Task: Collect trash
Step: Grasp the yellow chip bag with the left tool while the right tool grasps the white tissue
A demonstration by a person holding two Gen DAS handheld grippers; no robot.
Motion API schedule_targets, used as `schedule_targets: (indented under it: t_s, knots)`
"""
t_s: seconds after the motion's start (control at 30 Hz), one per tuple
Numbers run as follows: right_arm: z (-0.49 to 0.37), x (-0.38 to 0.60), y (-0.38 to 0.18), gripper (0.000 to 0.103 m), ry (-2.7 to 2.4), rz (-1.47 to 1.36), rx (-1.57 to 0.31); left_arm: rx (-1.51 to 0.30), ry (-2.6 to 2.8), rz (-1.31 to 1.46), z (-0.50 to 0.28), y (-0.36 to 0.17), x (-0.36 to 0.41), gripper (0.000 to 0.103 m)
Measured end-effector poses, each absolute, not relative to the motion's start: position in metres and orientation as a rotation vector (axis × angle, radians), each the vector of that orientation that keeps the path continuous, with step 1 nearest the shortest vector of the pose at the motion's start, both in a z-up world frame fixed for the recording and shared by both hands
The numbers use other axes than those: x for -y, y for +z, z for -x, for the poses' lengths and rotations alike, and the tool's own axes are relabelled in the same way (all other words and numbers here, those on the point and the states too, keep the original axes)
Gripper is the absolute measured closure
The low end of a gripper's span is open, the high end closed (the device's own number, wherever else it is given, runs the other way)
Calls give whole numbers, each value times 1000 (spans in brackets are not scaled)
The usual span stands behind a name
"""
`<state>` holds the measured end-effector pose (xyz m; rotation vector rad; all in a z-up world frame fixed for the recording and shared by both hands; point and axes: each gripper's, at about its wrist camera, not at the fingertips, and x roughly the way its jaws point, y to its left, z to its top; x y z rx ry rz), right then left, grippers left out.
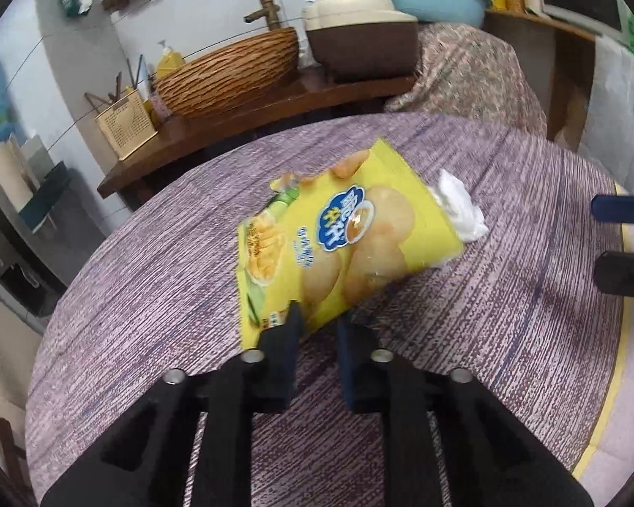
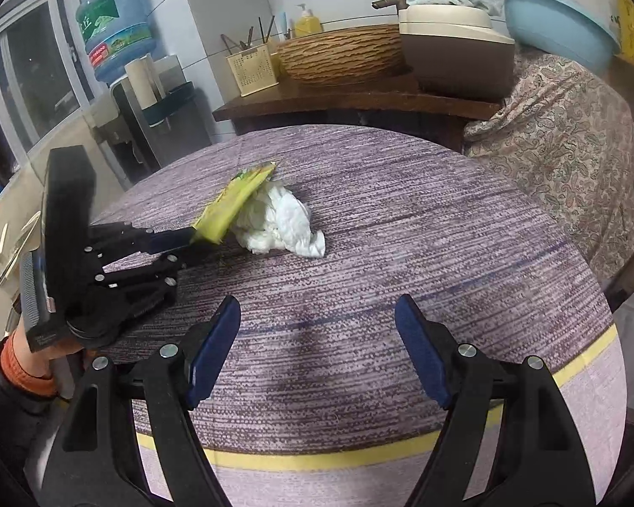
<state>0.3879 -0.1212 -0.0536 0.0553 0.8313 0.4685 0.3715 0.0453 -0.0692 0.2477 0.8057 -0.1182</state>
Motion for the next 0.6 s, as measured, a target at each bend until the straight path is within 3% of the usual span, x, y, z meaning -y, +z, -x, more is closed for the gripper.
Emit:
schedule_targets:
  t_s: [0.07,0.53,0.6]
  knots:
    - [-393,115,-53,28,484,-43,-830,-819,-132,-159,-370,-65,-60,97]
    - [-458,42,-62,28,476,144,-889,-779,-160,25,-355,-59,-87,99]
    - [-465,36,-70,34,479,154,-911,-777,-162,27,-355,-58,-86,99]
